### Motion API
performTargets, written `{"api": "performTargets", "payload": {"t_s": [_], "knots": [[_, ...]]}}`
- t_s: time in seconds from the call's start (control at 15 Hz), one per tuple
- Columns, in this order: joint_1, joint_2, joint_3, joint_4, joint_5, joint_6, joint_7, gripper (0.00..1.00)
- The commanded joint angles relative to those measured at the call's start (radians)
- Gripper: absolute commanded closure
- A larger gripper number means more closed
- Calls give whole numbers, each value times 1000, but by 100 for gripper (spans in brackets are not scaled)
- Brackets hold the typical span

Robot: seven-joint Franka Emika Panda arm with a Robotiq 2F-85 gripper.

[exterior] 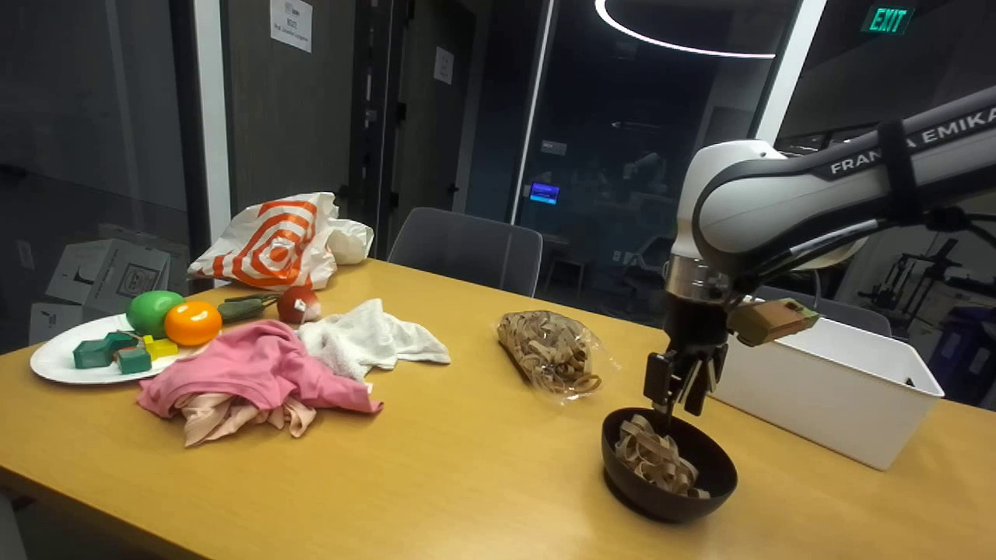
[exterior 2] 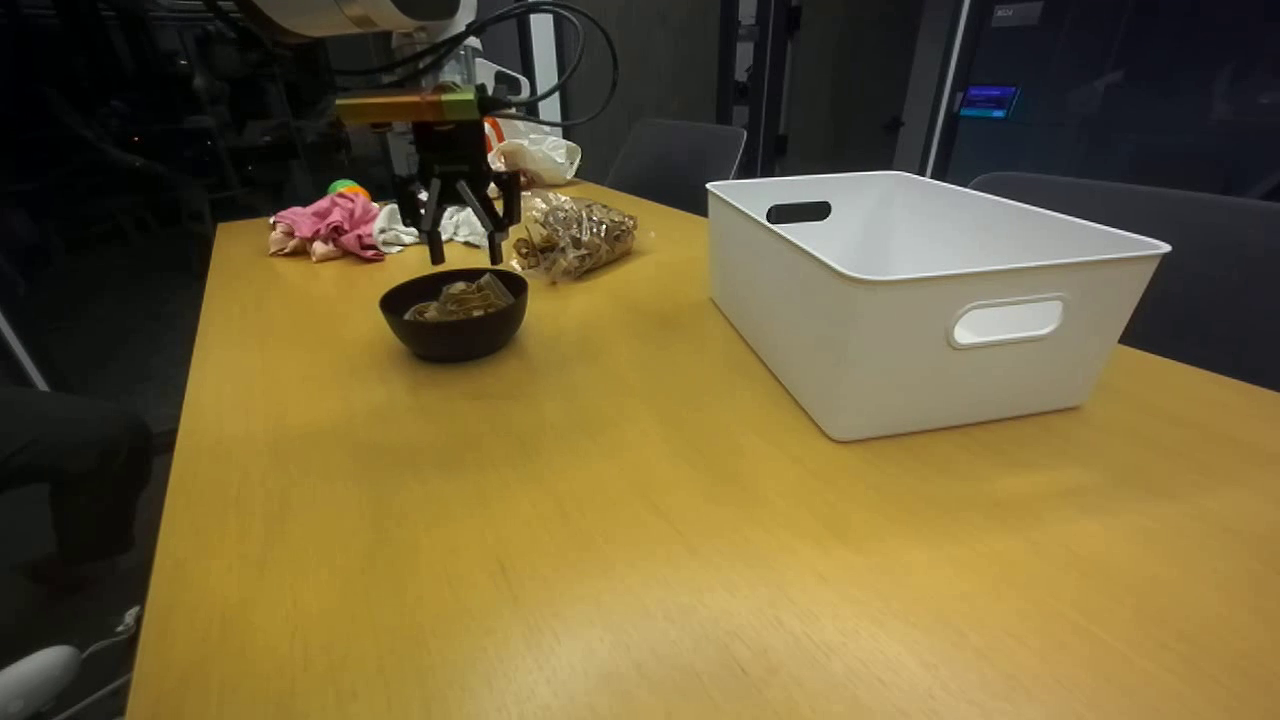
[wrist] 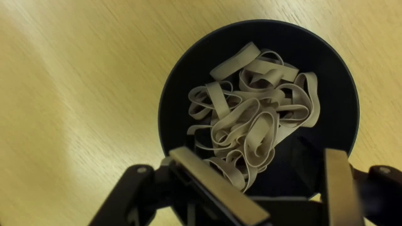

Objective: Put the rubber bands into the bowl

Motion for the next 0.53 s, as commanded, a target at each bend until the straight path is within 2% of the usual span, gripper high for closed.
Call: {"api": "performTargets", "payload": {"t_s": [0.0, 0.47], "knots": [[-16, -69, -5, -10, 46, -32, 6, 0], [-38, -167, -15, 15, 117, -92, -14, 0]]}}
